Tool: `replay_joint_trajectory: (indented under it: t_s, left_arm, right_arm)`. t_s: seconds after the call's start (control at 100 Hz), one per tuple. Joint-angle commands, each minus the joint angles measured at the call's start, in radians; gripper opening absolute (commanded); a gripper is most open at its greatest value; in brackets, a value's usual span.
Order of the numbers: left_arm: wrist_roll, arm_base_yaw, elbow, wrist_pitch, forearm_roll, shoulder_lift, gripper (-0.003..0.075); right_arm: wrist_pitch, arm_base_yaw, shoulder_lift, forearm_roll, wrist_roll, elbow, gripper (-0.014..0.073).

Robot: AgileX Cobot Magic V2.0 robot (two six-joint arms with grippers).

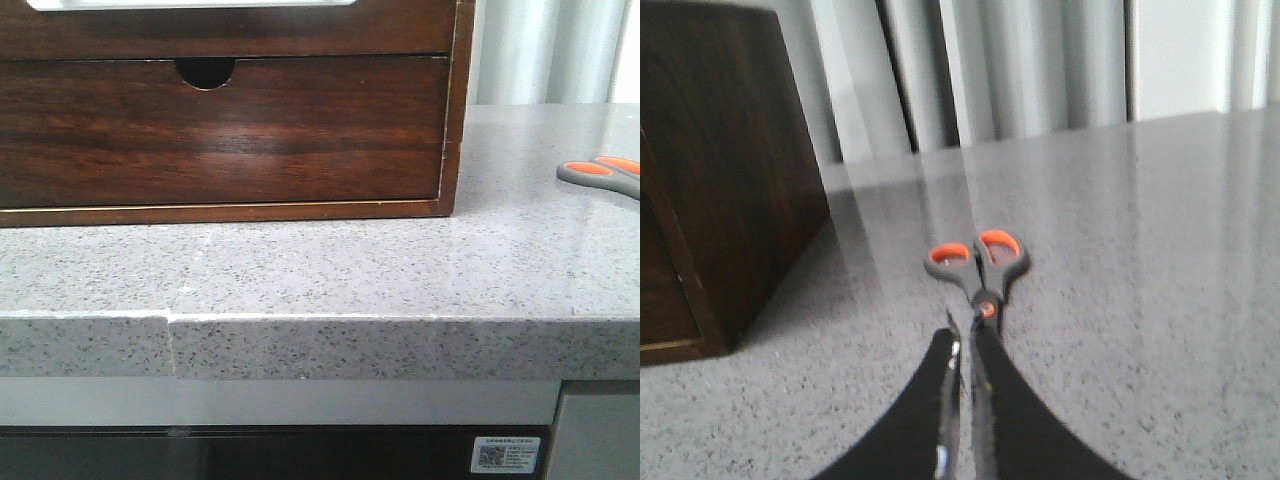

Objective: Put scissors in drawer with both arms

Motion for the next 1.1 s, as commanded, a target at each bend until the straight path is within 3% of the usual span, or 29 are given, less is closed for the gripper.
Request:
replay_joint_trajectory:
  t_s: [0.0,0.09,0.24,0.58,0.69,0.85,1.09]
  left_arm:
    - [-0.008,0.0,0.024,-0.138,-0.023,-0.027,-0.002]
    - [-0.008,0.0,-0.013,-0.163,-0.04,-0.027,-0.002]
    - [-0.008,0.0,-0.135,-0.091,-0.037,-0.01,-0.002]
    - [-0.008,0.0,-0.46,0.295,0.05,0.277,-0.002]
    - [-0.008,0.0,-0.531,0.379,0.052,0.375,-0.002]
    - [-0.008,0.0,-0.555,0.389,0.052,0.453,-0.002]
    - [-0.008,0.0,-0.555,0.391,0.052,0.487,-0.0019]
  right_arm:
    - [-0.092,-0.006,-0.021,0.006,-0.005,-0.017,-0.0033]
    - [-0.001,-0.006,-0.019,0.006,-0.005,-0.079,-0.0033]
    - [0.154,-0.006,0.013,0.006,-0.005,-0.217,-0.0033]
    - [0.479,-0.006,0.265,0.004,-0.009,-0.514,-0.0033]
    - [0.525,-0.006,0.347,0.004,-0.082,-0.574,-0.0033]
    - [0.543,-0.006,0.435,0.004,-0.15,-0.613,-0.0032]
    - [0.543,-0.006,0.485,0.004,-0.152,-0.613,-0.0025]
